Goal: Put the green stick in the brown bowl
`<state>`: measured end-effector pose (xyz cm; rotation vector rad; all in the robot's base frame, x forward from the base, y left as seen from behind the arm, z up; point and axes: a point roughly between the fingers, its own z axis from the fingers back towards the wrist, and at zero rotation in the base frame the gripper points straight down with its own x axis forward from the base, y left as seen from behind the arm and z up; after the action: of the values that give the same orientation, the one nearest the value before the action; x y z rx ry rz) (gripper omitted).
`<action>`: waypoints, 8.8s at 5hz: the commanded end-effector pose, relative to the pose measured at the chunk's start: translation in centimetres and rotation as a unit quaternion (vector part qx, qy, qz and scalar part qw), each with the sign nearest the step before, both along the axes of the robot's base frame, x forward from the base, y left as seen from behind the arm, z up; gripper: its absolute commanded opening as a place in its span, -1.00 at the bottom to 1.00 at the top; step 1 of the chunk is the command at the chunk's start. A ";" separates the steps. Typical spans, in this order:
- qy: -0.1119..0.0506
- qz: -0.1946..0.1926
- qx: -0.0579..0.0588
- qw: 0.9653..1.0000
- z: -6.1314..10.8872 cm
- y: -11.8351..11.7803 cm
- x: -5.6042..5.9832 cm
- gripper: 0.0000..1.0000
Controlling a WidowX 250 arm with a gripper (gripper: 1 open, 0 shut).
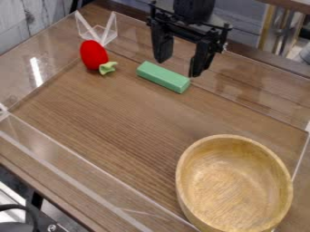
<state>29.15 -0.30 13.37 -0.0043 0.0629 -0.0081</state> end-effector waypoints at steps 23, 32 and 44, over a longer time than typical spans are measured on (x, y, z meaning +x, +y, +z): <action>-0.197 0.738 -0.103 0.637 -5.2 6.6 8.7 -1.00; -0.113 0.545 -0.160 0.815 -0.1 -3.5 -3.3 -1.00; -0.142 0.413 -0.123 0.891 -0.9 -12.5 -4.1 1.00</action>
<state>24.33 -12.49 10.95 -0.2436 -0.1990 0.8412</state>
